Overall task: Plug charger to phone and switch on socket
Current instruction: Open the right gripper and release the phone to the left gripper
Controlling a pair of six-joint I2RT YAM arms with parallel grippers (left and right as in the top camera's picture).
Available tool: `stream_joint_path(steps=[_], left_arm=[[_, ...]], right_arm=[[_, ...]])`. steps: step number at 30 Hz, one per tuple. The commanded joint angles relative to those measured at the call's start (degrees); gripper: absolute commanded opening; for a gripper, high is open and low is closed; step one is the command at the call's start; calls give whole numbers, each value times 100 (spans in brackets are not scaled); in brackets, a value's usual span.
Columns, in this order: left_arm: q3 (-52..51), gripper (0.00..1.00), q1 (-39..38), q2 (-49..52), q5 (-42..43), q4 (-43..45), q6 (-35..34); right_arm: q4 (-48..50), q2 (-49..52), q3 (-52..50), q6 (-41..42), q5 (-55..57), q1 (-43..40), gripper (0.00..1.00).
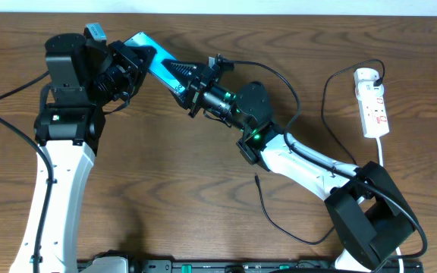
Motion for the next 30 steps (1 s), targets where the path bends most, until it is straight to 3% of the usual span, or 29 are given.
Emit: stream_joint_path(steps=[1, 4, 11, 12, 16, 25, 30], left_arm=[[37, 7, 20, -35, -22, 70, 157], [37, 7, 20, -35, -24, 70, 160], [37, 7, 22, -35, -28, 70, 181], [37, 7, 22, -35, -28, 70, 181], [37, 7, 22, -35, -76, 70, 184], [37, 7, 26, -35, -358, 68, 199], [37, 7, 28, -35, -568, 70, 199]], right_arm=[[17, -13, 72, -118, -4, 28, 38], [17, -13, 72, -153, -7, 22, 47], [22, -13, 72, -420, -7, 22, 97], [22, -13, 72, -461, -7, 22, 99], [22, -13, 72, -525, -7, 22, 99], [-55, -13, 72, -2000, -55, -142, 99], [-363, -13, 72, -2343, -70, -245, 99]])
